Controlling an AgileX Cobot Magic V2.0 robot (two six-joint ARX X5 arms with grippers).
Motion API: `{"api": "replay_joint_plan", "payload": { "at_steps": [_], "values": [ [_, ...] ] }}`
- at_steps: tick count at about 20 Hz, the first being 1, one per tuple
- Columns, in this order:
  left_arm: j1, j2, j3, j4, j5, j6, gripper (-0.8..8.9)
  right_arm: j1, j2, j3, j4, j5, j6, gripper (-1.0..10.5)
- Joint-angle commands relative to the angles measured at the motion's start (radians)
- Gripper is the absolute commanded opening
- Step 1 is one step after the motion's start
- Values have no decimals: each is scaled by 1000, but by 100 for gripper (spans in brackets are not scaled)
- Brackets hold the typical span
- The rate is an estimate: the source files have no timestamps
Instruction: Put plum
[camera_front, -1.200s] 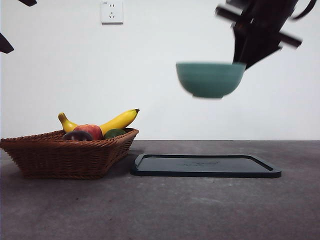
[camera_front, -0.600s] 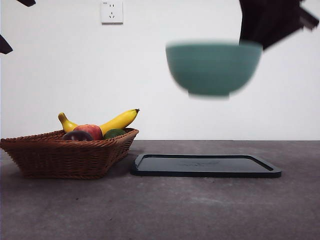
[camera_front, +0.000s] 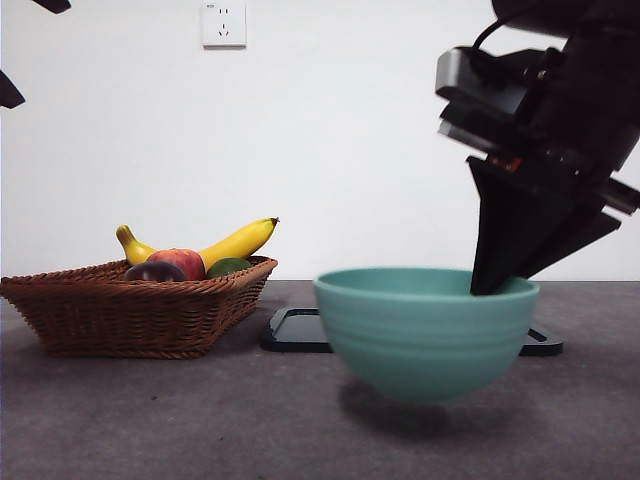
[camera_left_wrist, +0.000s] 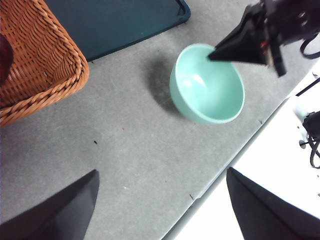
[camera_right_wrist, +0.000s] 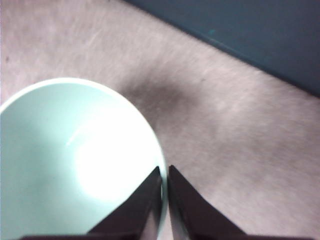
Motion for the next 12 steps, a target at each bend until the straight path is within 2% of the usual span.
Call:
{"api": "replay_joint_plan", "payload": {
  "at_steps": [1,12],
  "values": [
    [-4,5,19,7,7,11,402,16,32,-4,40,0,17,13],
    [-4,5,19,6,7,11,402,17,101,-6,55,0,16,14]
  ]
}}
